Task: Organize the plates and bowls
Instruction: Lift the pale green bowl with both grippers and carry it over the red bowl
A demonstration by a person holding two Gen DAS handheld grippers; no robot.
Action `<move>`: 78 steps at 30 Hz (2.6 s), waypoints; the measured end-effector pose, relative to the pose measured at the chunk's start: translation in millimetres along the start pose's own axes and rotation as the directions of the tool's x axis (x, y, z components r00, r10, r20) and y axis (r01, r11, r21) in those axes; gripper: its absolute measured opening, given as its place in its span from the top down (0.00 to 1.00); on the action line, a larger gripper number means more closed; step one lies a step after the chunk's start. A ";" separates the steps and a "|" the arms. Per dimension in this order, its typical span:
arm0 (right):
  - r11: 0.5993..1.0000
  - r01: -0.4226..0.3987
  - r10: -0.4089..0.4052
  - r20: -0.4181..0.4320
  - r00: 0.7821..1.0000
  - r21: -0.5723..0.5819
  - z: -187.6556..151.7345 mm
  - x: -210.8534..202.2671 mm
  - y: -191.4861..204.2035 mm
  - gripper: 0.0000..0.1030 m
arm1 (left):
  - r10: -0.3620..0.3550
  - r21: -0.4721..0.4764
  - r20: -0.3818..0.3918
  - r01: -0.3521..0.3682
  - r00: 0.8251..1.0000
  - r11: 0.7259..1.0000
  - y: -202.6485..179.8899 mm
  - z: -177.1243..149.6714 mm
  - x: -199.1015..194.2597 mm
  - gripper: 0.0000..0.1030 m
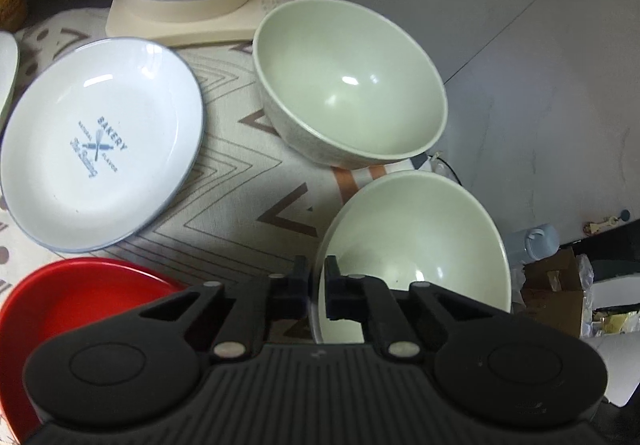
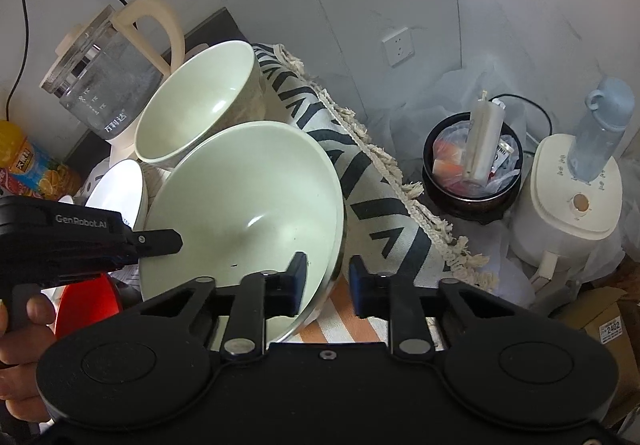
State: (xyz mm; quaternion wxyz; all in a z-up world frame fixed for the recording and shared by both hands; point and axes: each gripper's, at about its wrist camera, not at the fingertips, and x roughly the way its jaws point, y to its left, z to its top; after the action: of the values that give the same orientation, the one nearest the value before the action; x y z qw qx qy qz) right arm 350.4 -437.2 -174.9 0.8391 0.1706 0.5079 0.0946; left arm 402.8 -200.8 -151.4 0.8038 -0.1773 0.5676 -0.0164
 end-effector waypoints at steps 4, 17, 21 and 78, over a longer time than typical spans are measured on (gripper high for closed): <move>1.000 0.002 -0.002 0.011 1.000 -0.015 -0.7 0.2 0.6 0.84 | 0.001 0.008 0.003 -0.001 1.000 1.000 -1.6 0.0 -0.2 0.95; 0.999 0.005 -0.001 0.099 0.995 -0.044 4.7 -34.7 9.4 0.84 | -0.041 0.062 0.056 0.038 0.998 0.997 -10.4 -3.8 -34.1 0.95; 0.998 -0.007 0.015 0.133 0.991 -0.056 6.8 -48.0 17.1 0.84 | -0.056 0.074 0.094 0.049 0.994 0.996 -11.2 -6.1 -53.2 0.95; 0.966 -0.102 0.109 0.017 0.994 -0.236 -48.5 -27.7 140.9 0.87 | 0.012 -0.213 0.009 -0.009 1.000 0.977 150.3 -77.0 -101.8 0.93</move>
State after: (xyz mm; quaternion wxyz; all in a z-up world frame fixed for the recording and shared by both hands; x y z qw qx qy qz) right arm 296.6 -307.0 -118.9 0.8547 0.0984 0.4706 0.1960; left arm 269.7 -57.4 -127.2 0.7831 -0.2595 0.5630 0.0497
